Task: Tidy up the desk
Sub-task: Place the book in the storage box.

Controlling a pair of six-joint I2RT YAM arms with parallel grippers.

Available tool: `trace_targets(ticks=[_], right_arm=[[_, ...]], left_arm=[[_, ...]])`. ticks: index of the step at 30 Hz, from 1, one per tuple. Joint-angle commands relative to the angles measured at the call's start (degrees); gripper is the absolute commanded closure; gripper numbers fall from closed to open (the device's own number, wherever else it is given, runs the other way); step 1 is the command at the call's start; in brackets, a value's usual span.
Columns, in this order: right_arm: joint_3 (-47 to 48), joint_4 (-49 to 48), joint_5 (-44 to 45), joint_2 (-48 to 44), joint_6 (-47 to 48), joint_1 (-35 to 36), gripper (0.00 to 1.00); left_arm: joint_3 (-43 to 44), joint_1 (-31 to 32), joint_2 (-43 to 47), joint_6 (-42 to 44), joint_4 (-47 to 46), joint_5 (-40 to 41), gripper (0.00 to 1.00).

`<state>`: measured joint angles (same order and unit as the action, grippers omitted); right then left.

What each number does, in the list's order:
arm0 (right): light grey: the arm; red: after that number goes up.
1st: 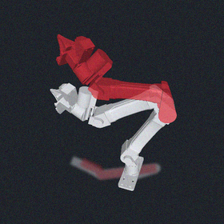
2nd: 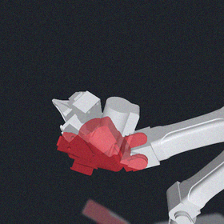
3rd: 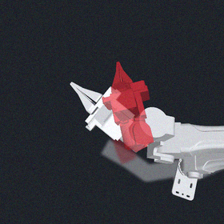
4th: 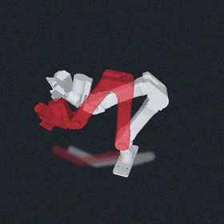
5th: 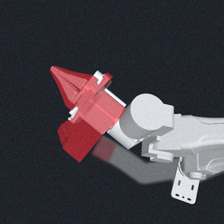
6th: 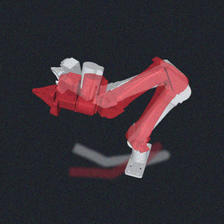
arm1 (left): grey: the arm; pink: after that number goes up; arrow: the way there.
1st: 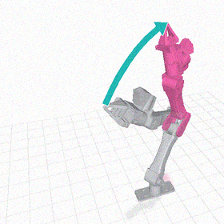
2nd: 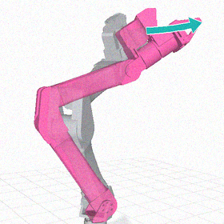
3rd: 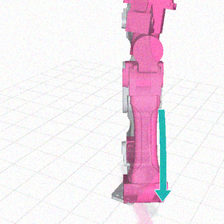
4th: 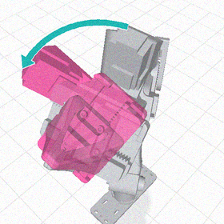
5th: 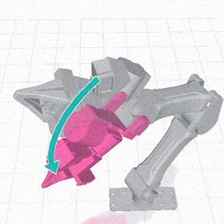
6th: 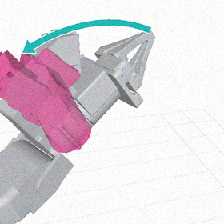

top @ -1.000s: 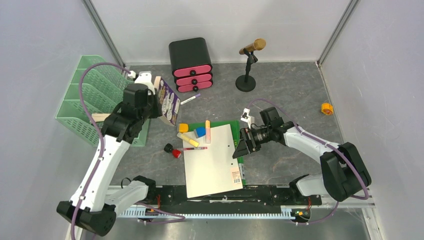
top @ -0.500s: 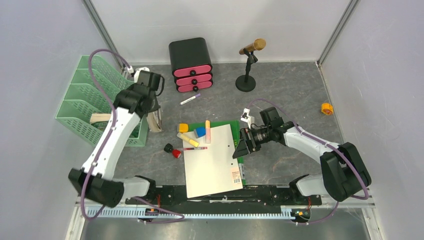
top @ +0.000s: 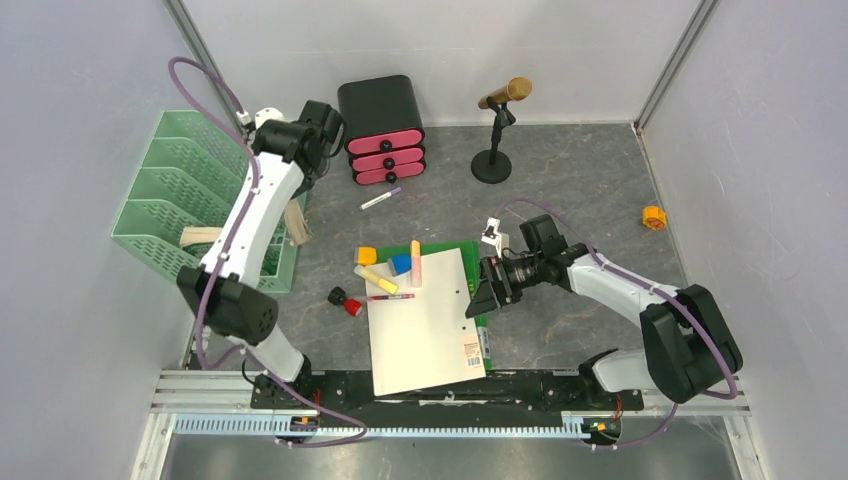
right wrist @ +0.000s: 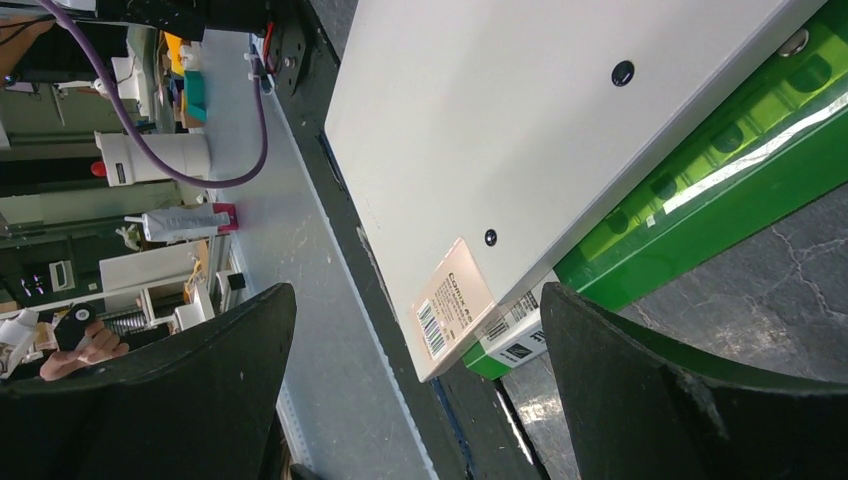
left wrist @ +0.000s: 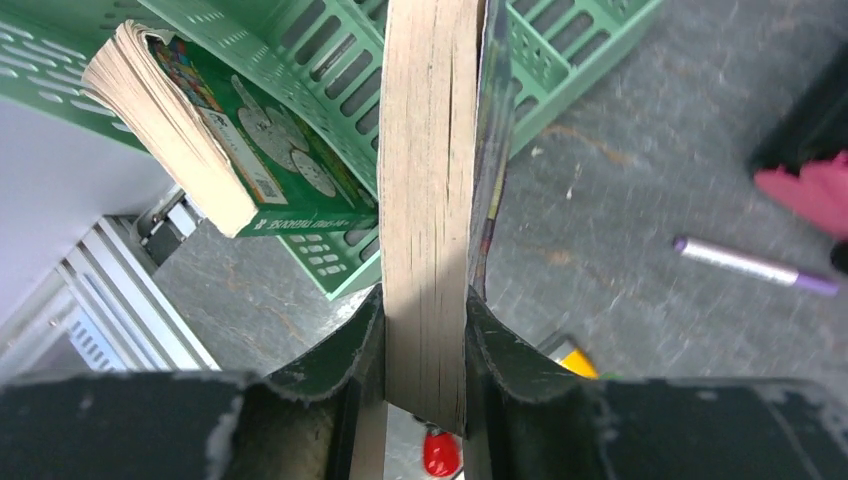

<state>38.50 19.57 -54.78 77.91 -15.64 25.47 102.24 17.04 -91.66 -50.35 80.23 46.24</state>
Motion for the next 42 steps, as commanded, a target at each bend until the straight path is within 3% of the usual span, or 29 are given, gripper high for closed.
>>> trace_targets(ticks=[1, 8, 13, 18, 23, 34, 42], right_arm=[[-1.3, 0.45, 0.19, -0.02, 1.05, -0.1, 0.02], [-0.42, 1.84, 0.47, 0.43, 1.97, -0.13, 0.02], [0.17, 2.22, 0.56, 1.0, 2.32, -0.07, 0.02], [0.61, 2.09, 0.56, 1.73, 2.29, 0.04, 0.02], [0.52, 1.8, 0.47, 2.77, 2.39, 0.14, 0.02], [1.49, 1.46, 0.43, 3.49, 2.53, 0.89, 0.02], [1.16, 1.11, 0.39, 3.05, 2.75, 0.98, 0.02]], left_arm=[[7.73, -0.3, -6.02, -17.51, 14.21, 8.72, 0.98], [5.03, -0.25, -3.56, -28.57, 14.12, 7.84, 0.98], [4.89, -0.25, -2.94, -21.36, 14.14, 11.6, 0.98], [-0.94, -0.25, 0.07, -9.79, 14.22, 13.53, 0.98], [-4.4, 0.01, 5.88, -8.83, 14.1, 10.83, 0.98], [-1.67, 1.51, 15.37, 1.95, 10.43, -1.93, 0.98], [3.61, 1.49, 17.2, -2.59, 13.0, 3.37, 0.98]])
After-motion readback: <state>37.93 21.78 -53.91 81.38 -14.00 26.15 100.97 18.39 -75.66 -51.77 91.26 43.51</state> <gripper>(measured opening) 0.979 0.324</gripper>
